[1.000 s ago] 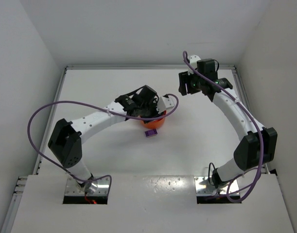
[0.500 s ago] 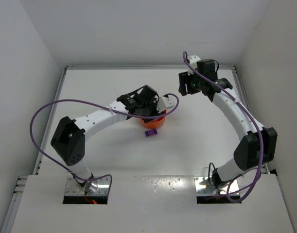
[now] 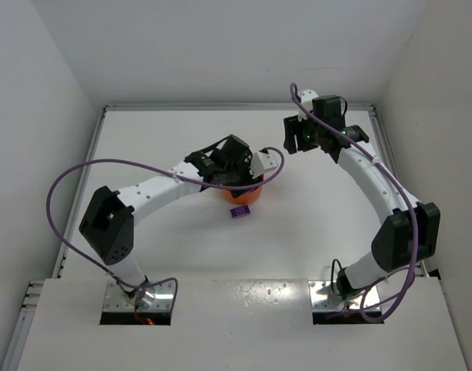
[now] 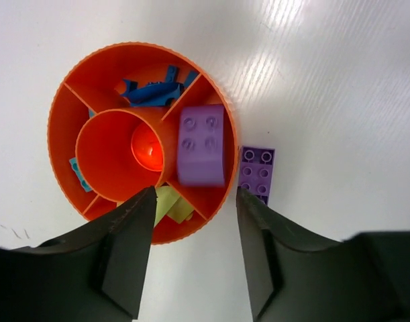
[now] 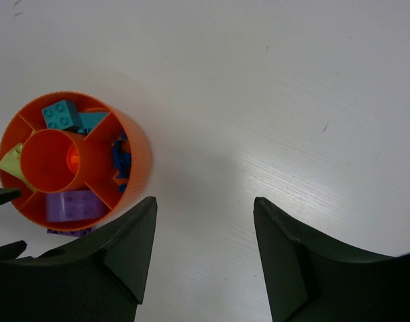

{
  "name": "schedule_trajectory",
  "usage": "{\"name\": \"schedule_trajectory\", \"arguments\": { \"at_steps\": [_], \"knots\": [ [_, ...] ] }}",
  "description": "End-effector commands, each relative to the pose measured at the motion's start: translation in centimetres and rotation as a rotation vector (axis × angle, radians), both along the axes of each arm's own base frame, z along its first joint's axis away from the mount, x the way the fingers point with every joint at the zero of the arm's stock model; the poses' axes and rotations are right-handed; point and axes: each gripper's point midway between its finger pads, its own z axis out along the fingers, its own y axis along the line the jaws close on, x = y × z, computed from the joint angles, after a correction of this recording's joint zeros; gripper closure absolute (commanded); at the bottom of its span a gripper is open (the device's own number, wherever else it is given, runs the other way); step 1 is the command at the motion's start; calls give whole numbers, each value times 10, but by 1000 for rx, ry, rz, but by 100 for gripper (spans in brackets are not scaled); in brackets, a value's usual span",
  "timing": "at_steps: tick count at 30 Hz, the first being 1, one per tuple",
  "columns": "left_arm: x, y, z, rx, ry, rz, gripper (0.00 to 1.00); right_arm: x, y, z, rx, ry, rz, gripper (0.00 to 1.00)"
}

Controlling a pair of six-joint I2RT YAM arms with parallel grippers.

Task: Sort the legos into containers by color

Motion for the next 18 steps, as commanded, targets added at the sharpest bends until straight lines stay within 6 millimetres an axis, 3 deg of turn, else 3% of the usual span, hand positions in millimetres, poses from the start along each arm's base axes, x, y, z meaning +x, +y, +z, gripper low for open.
{"name": "schedule_trajectory", "arguments": {
  "at_steps": [1, 7, 9, 10, 12, 13, 18],
  "knots": [
    [3, -6, 49, -131, -91, -3, 42, 2, 2, 18, 35, -56, 4, 39],
    [-30, 15, 67, -194, -81, 3, 45, 3, 3, 22, 37, -65, 4, 39],
    [-44, 25, 56, -193, -39, -3, 46, 3, 3, 22, 37, -65, 4, 39],
    [-58, 35, 33, -164, 5, -8, 48, 2, 4, 22, 44, -64, 12, 39],
    [-75, 43, 26, -179, 36, -23, 48, 0, 6, 21, 48, -53, 20, 39],
    [-84, 50, 9, -156, 71, -13, 48, 3, 6, 21, 48, -53, 20, 39],
    [-102, 50, -25, -136, 138, 0, 48, 4, 7, 19, 46, -44, 20, 39]
  ]
}}
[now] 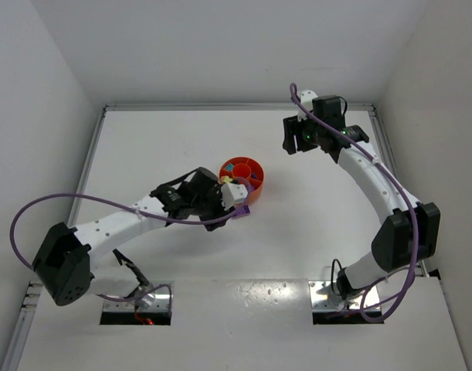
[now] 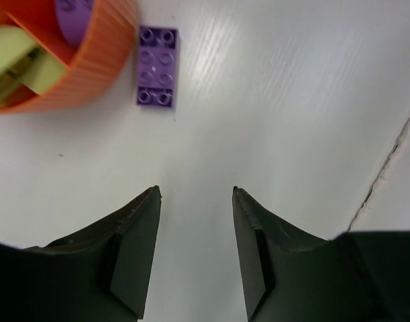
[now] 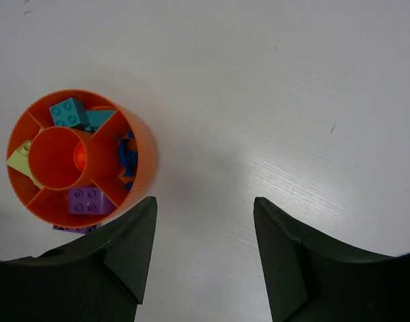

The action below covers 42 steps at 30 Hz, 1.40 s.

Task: Sort the legos into containers by color

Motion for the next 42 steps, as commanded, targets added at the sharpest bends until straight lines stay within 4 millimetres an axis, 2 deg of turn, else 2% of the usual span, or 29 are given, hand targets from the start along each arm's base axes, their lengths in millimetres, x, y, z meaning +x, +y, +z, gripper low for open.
{"name": "schedule_trajectory", "arguments": {
  "at_steps": [1, 3, 4, 8, 11, 13, 17, 24, 25, 27, 30, 42],
  "knots": [
    [-7, -11, -12, -24, 31, -2, 48, 5, 3, 19, 31, -48, 1, 39],
    [0, -9, -24, 15, 29, 24, 45, 5, 3, 19, 31, -48, 1, 39],
    [1, -9, -38, 42, 56, 24, 43, 5, 3, 19, 31, -48, 1, 39],
    [7, -10, -60, 128, 50, -31, 42, 5, 3, 19, 31, -48, 1, 39],
    [17, -17, -58, 122, 3, -51, 41, 6, 1, 19, 26, -50, -6, 39],
    [20, -18, -68, 138, 9, -46, 39, 4, 1, 15, 23, -41, -6, 39],
    [31, -26, -71, 118, -22, -39, 38, 5, 0, 15, 17, -44, 0, 39],
    [37, -32, -83, 130, -2, -33, 36, 3, 0, 11, 14, -35, 0, 39],
    [41, -37, -79, 115, -17, -32, 35, 3, 0, 11, 14, -35, 0, 39],
    [41, -37, -85, 122, -10, -32, 35, 3, 0, 11, 14, -35, 0, 39],
    [47, -44, -80, 105, -18, -24, 33, 4, -1, 11, 9, -36, -7, 39],
    [60, -57, -91, 112, -3, -18, 33, 4, -1, 11, 9, -36, -7, 39]
  ]
}}
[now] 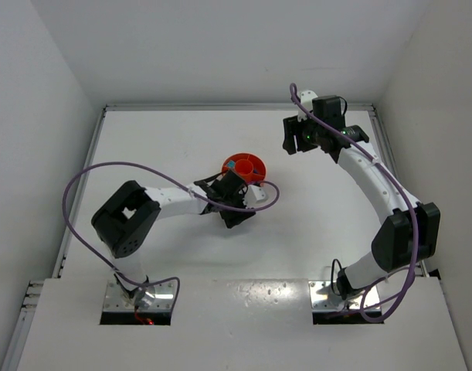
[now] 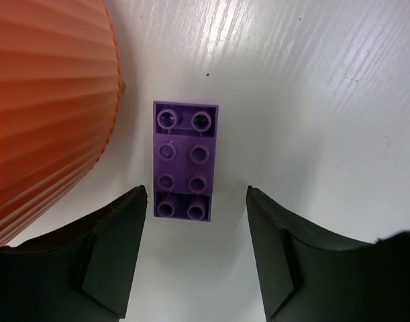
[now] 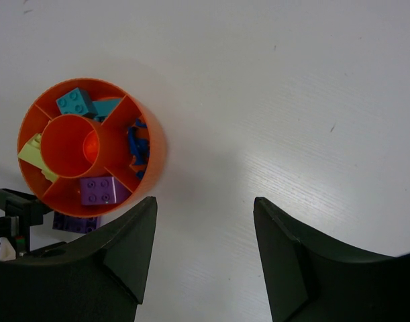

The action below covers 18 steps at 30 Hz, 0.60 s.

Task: Sort the legos into containers by color

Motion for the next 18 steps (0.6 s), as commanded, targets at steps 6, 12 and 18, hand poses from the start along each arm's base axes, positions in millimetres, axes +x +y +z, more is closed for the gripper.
{"name": "schedule_trajectory", "arguments": {
  "at_steps": [6, 12, 18],
  "knots": [
    [2, -22, 9, -58, 11, -52, 44, 4, -1, 11, 10, -39, -7, 39],
    [-3, -25, 13, -77, 24, -78, 71, 4, -1, 11, 10, -39, -7, 39],
    [-13, -25, 49, -139, -18, -102, 74, 3, -1, 15, 12, -48, -7, 39]
  ]
}}
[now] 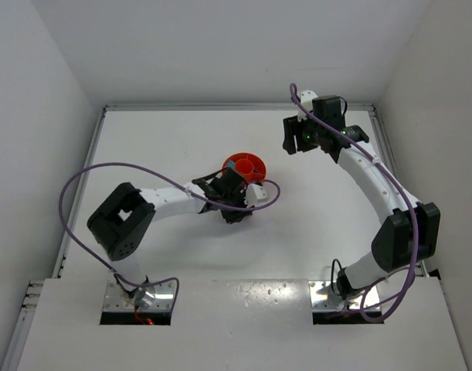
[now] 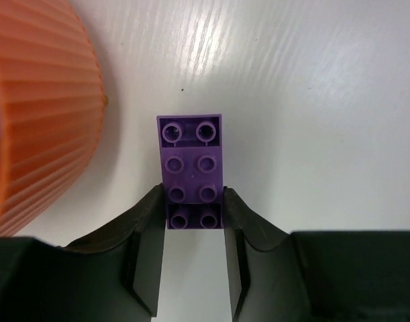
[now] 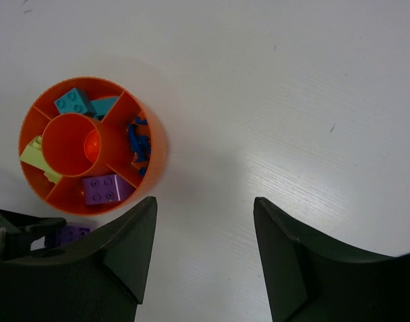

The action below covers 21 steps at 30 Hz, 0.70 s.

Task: Sort the legos into containers by color

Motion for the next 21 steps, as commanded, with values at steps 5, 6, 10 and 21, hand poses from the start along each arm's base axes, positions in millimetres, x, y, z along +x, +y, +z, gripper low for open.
{"name": "schedule_trajectory", "arguments": {
  "at_steps": [5, 6, 10, 21],
  "knots": [
    [1, -20, 112, -180, -158, -30, 74, 3, -1, 15, 12, -48, -7, 39],
    [6, -22, 131, -179, -180, -31, 74, 3, -1, 15, 12, -48, -7, 39],
    [26, -15, 138, -133, -221, -11, 74, 6, 1, 15, 18, -45, 0, 39],
    [74, -16, 136, -76, -295, 15, 72, 7, 1, 19, 20, -55, 0, 39]
  ]
}}
